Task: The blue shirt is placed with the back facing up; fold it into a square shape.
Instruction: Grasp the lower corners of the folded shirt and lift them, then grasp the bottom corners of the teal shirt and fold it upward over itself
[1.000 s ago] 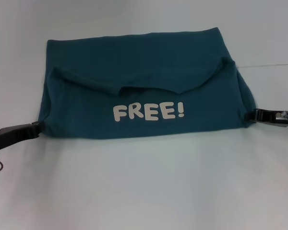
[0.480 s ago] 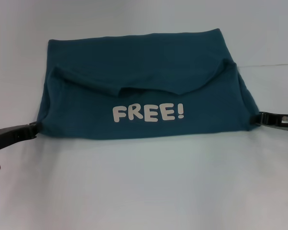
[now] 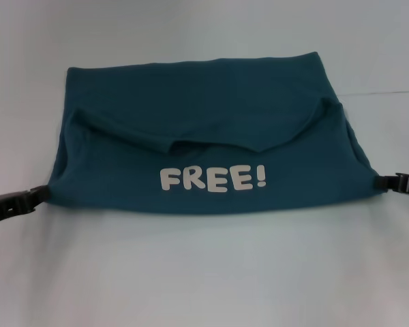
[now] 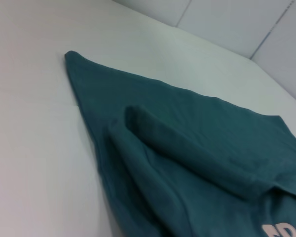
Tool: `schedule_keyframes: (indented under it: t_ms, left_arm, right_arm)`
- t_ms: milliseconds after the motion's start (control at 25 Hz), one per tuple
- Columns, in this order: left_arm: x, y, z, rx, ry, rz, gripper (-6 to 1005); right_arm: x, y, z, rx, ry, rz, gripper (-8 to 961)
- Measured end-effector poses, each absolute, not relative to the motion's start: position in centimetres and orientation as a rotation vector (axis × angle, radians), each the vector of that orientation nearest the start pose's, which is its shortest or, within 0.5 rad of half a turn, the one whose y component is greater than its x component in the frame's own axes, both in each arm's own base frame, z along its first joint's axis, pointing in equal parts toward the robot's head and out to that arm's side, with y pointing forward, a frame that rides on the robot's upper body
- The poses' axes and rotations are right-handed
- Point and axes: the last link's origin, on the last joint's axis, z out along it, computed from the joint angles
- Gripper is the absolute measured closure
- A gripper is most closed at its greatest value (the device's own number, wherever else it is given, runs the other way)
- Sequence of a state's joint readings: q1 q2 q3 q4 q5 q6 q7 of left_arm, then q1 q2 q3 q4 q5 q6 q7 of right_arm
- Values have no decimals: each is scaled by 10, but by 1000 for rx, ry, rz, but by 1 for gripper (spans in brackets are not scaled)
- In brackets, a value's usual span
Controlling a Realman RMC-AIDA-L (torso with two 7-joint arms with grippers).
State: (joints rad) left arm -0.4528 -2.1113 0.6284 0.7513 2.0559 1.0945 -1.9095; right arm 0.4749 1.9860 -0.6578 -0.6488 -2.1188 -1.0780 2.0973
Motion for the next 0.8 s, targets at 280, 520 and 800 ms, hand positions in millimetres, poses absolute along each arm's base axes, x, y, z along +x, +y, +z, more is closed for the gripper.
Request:
schedule_keyframes:
  t_ms: [280,520,800]
  left_arm:
    - [-334,320,48,-2124,-1378,-675,966]
    - [-340,283,64,-2140,-1430,-799,967]
    - [-341,250,71,-2189,-1448,-890,967]
  right_arm:
    - [364,324,75,-2019,1475,541,954]
    - [376,284,94,-2041,1443,609,953]
    - [390,234,110,-2073,1395,654,953]
